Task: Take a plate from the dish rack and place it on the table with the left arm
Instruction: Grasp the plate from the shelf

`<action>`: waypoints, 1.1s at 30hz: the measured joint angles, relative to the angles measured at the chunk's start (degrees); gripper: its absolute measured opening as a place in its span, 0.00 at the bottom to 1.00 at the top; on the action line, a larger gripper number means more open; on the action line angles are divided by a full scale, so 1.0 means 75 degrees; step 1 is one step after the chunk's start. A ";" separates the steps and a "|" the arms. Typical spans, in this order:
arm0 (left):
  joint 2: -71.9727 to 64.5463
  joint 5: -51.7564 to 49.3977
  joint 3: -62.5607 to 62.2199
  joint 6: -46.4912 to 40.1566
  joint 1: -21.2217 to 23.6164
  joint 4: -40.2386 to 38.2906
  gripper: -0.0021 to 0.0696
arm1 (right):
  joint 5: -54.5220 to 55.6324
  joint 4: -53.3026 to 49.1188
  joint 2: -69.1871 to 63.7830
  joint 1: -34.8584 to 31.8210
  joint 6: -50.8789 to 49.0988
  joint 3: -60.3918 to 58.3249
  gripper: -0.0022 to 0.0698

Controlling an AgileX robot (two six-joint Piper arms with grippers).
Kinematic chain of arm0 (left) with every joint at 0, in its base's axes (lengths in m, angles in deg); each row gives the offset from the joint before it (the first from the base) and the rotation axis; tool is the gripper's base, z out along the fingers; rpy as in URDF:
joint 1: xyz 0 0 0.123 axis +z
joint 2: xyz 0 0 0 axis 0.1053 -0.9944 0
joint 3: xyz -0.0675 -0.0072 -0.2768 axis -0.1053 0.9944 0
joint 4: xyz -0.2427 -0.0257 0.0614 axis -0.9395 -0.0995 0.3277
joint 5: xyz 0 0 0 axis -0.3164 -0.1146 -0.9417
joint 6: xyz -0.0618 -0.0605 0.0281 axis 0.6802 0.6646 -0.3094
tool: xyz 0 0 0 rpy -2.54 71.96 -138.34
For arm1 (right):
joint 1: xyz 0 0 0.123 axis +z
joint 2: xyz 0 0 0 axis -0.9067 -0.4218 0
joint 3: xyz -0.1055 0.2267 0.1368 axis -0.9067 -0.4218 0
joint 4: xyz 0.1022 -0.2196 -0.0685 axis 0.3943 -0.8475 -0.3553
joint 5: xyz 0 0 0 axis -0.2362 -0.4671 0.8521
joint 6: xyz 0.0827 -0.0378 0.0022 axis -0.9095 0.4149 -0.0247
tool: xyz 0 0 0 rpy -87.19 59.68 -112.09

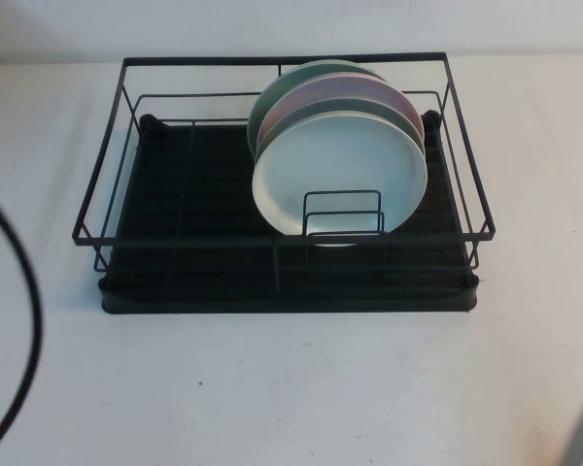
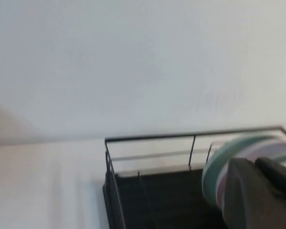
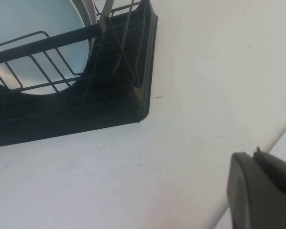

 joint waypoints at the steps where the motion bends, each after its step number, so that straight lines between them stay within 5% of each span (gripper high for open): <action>1: -0.0368 -0.0413 -0.0242 -0.0386 0.0000 -0.0087 0.02 | 0.0000 0.0000 0.0000 0.0000 0.0000 0.0000 0.00; 13: -0.5029 -0.5614 -0.3801 -0.5511 -0.0034 -0.2323 0.02 | 0.0000 0.0000 0.0000 0.0000 0.0000 0.0000 0.00; 24: -0.6633 -0.4412 -0.5839 -0.6106 -0.1513 -0.2079 0.05 | 0.0000 0.0000 0.0000 0.0000 0.0000 0.0000 0.00; 33: -0.7696 -0.2904 -0.5912 -0.6817 -0.2620 -0.1994 0.44 | 0.0000 0.0000 0.0000 0.0000 0.0000 0.0000 0.00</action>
